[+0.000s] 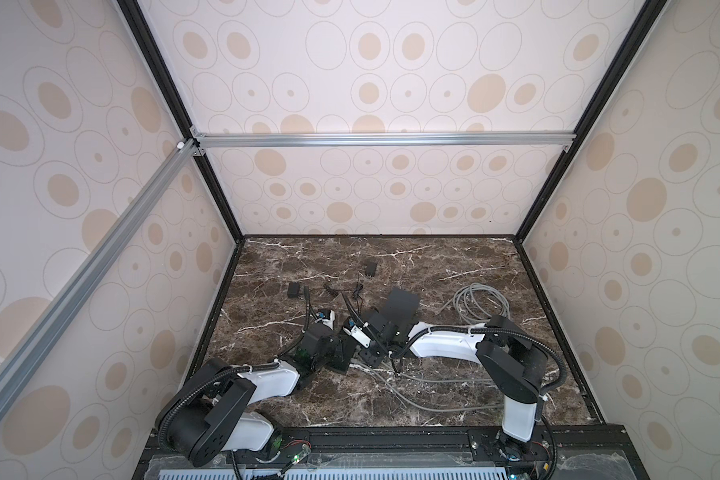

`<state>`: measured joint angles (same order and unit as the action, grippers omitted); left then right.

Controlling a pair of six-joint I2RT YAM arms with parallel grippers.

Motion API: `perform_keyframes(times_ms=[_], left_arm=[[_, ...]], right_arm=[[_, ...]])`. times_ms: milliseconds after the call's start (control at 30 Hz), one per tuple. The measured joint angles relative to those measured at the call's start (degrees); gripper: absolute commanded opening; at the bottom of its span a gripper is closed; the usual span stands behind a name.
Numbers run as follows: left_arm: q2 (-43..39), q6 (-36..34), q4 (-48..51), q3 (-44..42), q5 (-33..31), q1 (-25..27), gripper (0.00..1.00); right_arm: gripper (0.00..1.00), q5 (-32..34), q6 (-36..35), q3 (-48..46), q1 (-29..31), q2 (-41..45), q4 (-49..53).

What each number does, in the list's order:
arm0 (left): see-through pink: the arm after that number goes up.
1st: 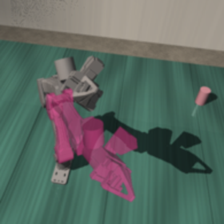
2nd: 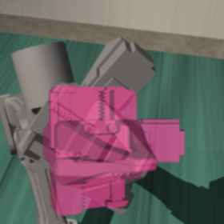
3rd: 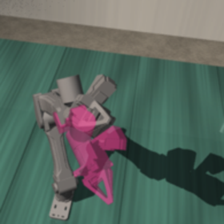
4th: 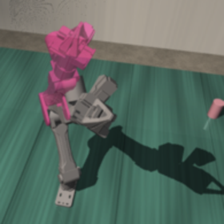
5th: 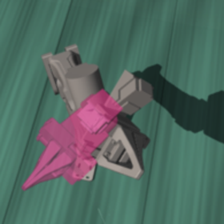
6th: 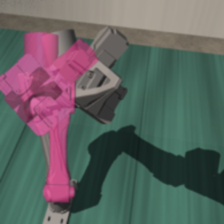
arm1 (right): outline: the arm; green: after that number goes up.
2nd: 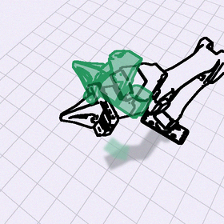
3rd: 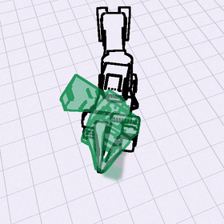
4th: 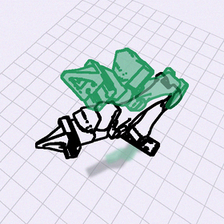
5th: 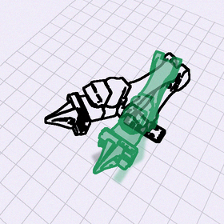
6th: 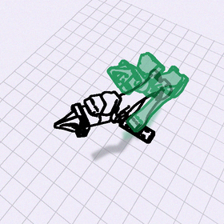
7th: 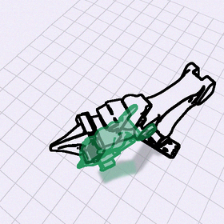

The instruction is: Insert the plug into the switch port

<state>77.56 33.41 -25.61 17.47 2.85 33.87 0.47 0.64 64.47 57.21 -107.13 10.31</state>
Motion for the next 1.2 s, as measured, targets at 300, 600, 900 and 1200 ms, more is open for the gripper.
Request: perform_keyframes(times_ms=[300, 600, 900, 1200], left_arm=[[-3.8, 0.7, 5.6, -0.3, 3.3, 2.3, 0.49], [-10.2, 3.6, 16.6, 0.9, 3.1, 3.5, 0.87], [-19.9, 4.1, 31.6, 6.7, -2.2, 0.8, 0.88], [-31.2, 3.3, 39.9, 8.3, -3.2, -3.0, 0.88]], right_arm=[[0.00, -0.5, 3.5, -5.5, 3.1, 4.6, 0.0], [0.00, -2.3, 7.5, -11.5, 5.4, 8.8, -9.1], [0.00, -3.7, 9.2, -11.7, 6.1, 9.8, -15.3], [0.02, -4.6, 10.5, -9.7, 6.4, 8.4, -19.3]])
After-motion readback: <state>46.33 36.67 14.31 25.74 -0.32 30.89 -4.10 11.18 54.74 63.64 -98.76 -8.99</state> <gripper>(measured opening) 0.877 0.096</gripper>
